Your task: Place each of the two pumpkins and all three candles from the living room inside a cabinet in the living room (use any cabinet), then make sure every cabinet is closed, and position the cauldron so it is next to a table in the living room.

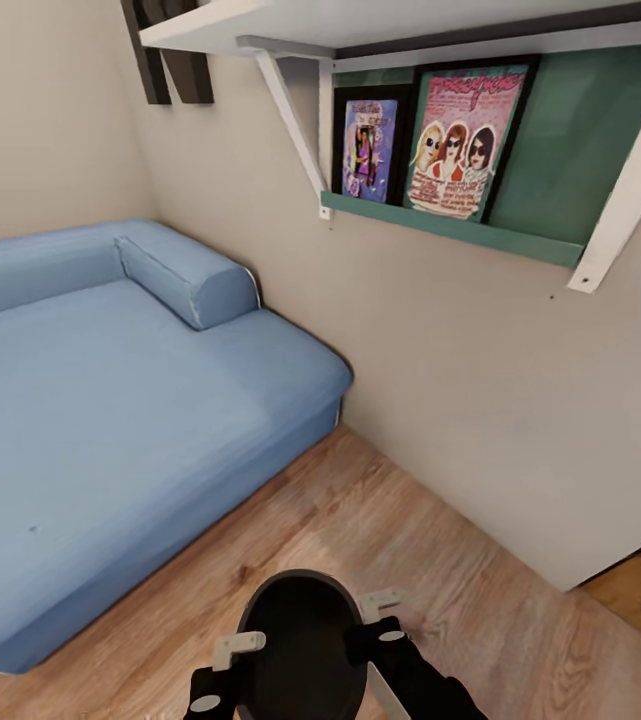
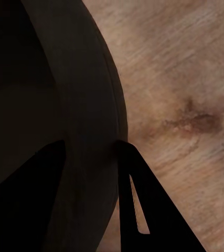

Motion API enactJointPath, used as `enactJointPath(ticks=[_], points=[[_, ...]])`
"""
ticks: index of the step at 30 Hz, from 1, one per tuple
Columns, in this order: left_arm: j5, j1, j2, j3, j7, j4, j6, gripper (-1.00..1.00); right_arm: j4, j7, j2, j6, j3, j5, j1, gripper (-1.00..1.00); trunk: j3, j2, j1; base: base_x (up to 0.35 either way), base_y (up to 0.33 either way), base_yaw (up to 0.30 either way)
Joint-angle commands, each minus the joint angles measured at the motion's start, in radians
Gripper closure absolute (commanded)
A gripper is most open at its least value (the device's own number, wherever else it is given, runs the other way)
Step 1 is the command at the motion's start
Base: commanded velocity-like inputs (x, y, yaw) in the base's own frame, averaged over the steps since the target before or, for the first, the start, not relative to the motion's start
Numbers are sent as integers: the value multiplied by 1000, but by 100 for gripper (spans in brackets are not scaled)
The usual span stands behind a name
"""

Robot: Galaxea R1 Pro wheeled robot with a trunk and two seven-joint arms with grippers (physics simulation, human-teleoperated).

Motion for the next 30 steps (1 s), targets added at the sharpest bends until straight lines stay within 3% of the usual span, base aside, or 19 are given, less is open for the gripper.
enactJointPath(ticks=[1, 30], points=[[23, -1, 0, -7, -27, 0, 2, 100, -6, -5, 29, -1, 8, -18, 0, 100, -1, 0, 0, 0, 0, 290], [23, -1, 0, -8, -27, 0, 2, 100, -6, -5, 29, -1, 11, -18, 0, 100, -1, 0, 0, -5, 0, 290]])
